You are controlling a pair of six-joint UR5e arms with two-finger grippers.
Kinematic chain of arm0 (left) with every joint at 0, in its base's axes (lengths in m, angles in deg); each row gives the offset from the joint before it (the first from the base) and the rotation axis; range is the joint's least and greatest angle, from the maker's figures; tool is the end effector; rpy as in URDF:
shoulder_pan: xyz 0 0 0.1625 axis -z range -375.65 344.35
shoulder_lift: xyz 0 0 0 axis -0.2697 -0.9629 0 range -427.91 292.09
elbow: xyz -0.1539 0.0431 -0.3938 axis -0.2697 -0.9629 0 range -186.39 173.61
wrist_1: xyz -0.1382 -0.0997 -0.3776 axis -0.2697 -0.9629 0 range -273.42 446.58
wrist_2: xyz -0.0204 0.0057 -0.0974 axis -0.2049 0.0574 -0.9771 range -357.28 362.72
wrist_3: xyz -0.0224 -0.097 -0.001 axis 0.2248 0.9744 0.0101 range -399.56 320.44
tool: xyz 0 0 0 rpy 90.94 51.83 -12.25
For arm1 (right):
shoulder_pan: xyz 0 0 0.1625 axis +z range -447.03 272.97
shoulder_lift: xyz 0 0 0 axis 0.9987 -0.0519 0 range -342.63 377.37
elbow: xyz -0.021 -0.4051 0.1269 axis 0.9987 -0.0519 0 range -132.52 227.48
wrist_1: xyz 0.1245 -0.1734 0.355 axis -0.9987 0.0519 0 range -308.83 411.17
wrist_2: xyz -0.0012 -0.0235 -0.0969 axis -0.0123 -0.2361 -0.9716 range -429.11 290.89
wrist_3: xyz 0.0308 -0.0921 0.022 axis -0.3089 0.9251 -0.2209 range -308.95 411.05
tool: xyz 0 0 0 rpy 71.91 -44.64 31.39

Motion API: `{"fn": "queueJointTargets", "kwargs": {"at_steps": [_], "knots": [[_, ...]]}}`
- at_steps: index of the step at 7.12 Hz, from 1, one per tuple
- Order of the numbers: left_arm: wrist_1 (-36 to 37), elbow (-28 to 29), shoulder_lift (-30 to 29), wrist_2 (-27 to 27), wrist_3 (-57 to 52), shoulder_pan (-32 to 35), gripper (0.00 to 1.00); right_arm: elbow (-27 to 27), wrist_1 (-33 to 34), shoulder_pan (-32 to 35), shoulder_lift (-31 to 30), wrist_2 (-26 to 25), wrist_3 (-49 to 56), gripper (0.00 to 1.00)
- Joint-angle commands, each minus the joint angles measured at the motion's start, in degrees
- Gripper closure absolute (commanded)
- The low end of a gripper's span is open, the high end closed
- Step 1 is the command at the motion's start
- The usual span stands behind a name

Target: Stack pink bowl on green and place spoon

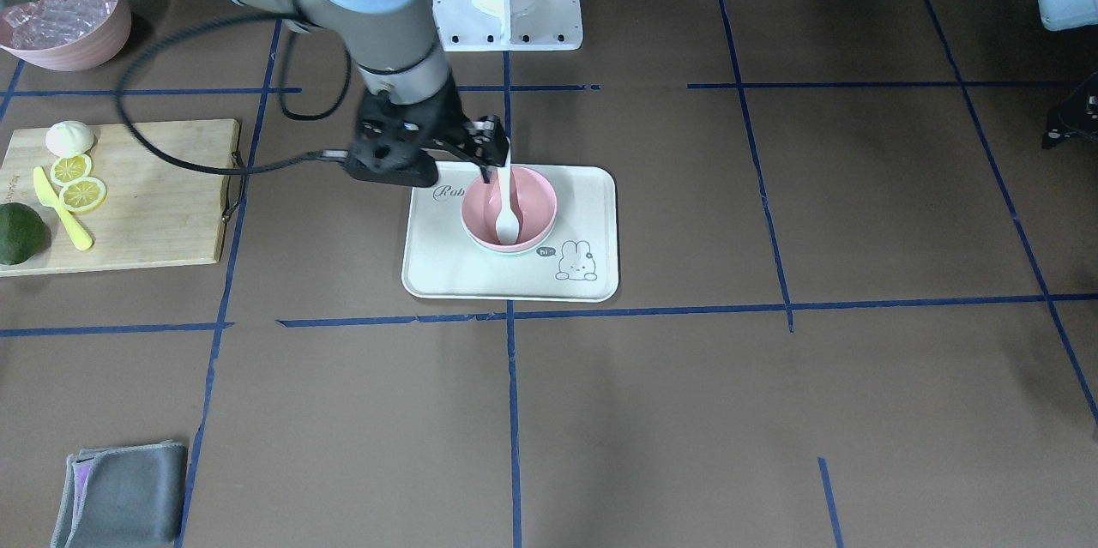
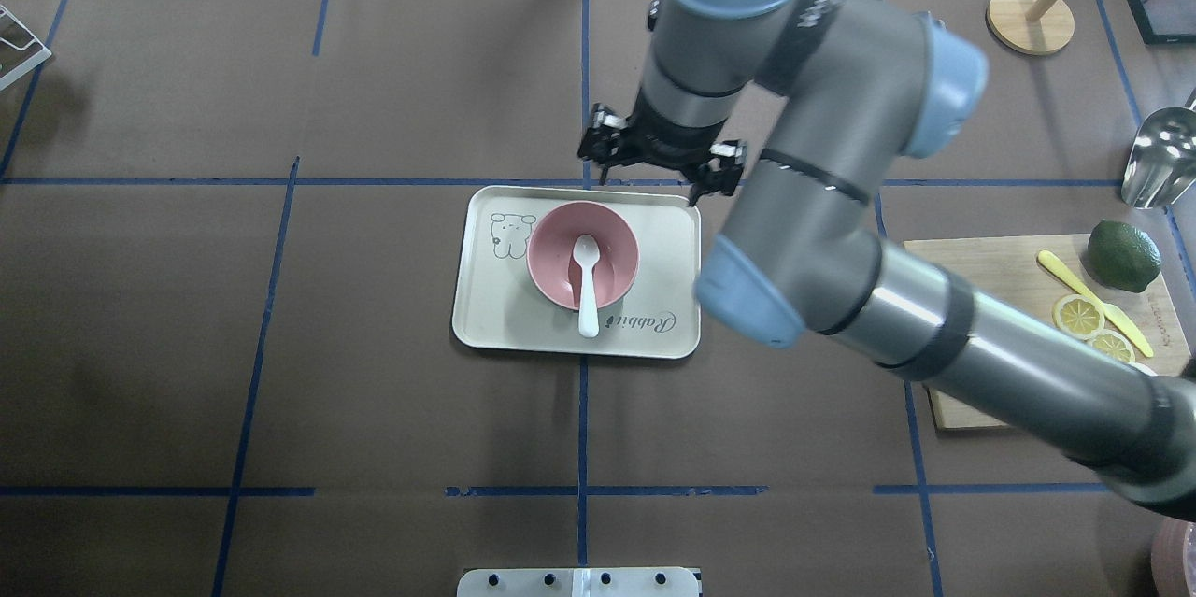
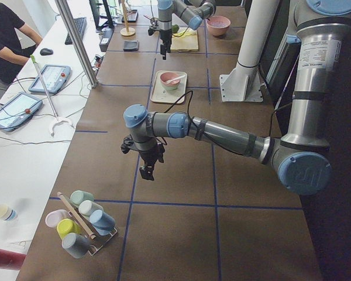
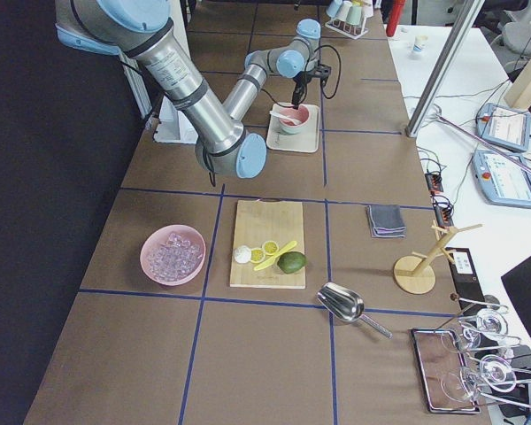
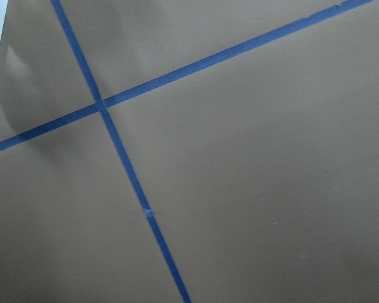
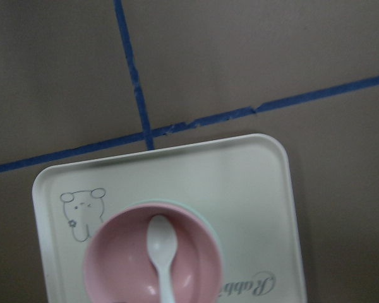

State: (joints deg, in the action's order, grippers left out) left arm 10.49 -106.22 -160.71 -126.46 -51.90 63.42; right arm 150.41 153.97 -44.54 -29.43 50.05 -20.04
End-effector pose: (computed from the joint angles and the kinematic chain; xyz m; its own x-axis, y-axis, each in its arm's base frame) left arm 0.0260 -0.5057 0.5806 0.7056 0.3399 -0.6218 -0.3485 0.9305 0.1132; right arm -0.4158 -0.4960 0.1415 0.6187 0.1828 0.7641 -0.1507 0.9821 -0.1130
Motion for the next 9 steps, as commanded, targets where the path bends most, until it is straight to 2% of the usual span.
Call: {"fn": "queueJointTargets", "kwargs": {"at_steps": [1,2,3,5,6,9], "knots": [[-1.08,4.72,-0.10,-0.37,-6.61,5.02,0.00,9.20,2.67,10.55,-9.93,2.02,18.08,0.01],[-1.08,6.48,-0.10,-1.76,-6.82,8.70,0.00,9.39,2.15,16.61,-15.11,5.61,28.09,0.01],[-1.34,10.15,0.07,-8.91,-6.47,10.65,0.00,9.31,2.14,23.80,-20.47,10.60,39.59,0.01],[-1.60,10.63,-0.01,-9.95,-2.28,11.11,0.00,6.52,2.23,35.51,-30.15,12.67,63.42,0.01],[-4.21,10.63,0.42,-9.69,-1.46,11.11,0.00,2.32,2.23,39.92,-32.10,14.07,70.40,0.01],[-4.77,10.36,-0.01,-9.34,-0.58,11.11,0.00,-10.77,1.10,50.48,-36.25,17.86,89.93,0.01]]}}
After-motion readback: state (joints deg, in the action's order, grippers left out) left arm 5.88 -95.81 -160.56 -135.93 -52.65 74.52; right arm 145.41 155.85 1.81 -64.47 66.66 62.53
